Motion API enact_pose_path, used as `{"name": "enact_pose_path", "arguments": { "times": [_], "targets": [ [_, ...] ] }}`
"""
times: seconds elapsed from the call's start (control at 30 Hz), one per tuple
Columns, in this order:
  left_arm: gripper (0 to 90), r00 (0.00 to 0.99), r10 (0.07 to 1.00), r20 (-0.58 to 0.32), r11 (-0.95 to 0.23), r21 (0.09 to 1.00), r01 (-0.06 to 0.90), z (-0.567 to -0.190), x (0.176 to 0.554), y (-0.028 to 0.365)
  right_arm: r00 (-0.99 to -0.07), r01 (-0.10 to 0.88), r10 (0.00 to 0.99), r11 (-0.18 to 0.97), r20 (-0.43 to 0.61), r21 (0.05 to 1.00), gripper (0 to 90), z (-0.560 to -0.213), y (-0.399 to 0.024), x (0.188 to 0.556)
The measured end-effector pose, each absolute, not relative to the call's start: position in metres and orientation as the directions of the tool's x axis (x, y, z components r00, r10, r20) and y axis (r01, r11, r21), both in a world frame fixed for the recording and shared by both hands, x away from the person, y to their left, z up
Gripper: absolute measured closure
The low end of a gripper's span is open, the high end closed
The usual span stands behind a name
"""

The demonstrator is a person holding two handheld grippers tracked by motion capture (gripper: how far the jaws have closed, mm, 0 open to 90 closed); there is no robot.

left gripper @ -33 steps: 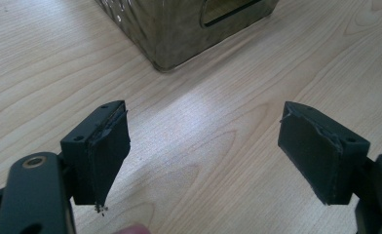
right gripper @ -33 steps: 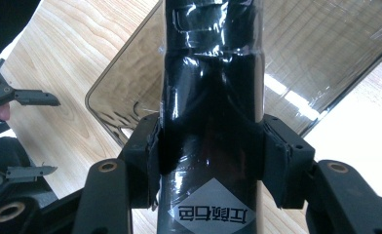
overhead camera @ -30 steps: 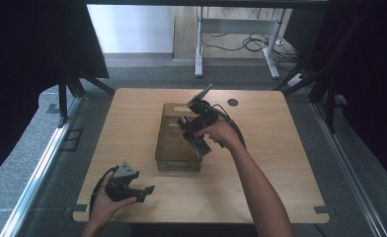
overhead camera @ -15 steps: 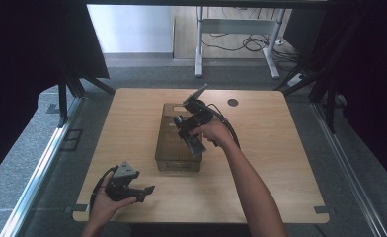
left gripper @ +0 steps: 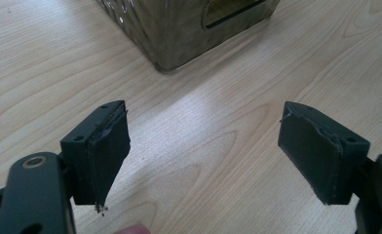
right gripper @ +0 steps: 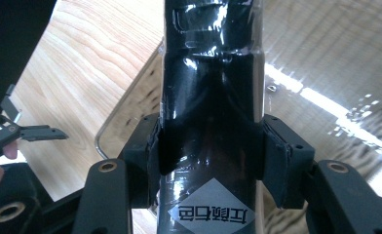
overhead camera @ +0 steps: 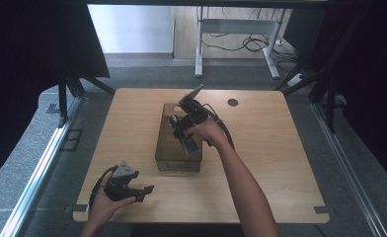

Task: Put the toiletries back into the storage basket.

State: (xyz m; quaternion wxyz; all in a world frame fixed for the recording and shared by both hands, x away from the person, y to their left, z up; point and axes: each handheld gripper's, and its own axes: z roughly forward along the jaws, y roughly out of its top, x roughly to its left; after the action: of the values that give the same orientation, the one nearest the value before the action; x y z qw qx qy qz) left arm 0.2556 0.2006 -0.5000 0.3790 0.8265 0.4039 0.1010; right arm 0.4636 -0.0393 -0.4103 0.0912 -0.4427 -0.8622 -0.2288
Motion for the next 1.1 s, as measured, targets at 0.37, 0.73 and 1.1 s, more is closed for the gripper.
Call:
{"name": "enact_pose_path", "arguments": {
  "times": [0.37,0.73,1.1],
  "targets": [
    [19.4,0.655,0.743,-0.138,-0.385,0.711,0.588,-0.499,0.256,0.201,-0.572,0.819,0.734,0.486,0.367,0.304,47.1,-0.416,-0.027,0.467],
    [19.4,0.658,0.741,-0.137,-0.387,0.713,0.585,-0.498,0.256,0.204,-0.530,0.847,0.748,0.443,0.399,0.295,47.1,-0.423,-0.020,0.470],
    [19.4,0.657,0.740,-0.148,-0.374,0.721,0.583,-0.496,0.255,0.206,-0.460,0.886,0.791,0.382,0.403,0.263,47.1,-0.437,-0.009,0.474]
  ]
}}
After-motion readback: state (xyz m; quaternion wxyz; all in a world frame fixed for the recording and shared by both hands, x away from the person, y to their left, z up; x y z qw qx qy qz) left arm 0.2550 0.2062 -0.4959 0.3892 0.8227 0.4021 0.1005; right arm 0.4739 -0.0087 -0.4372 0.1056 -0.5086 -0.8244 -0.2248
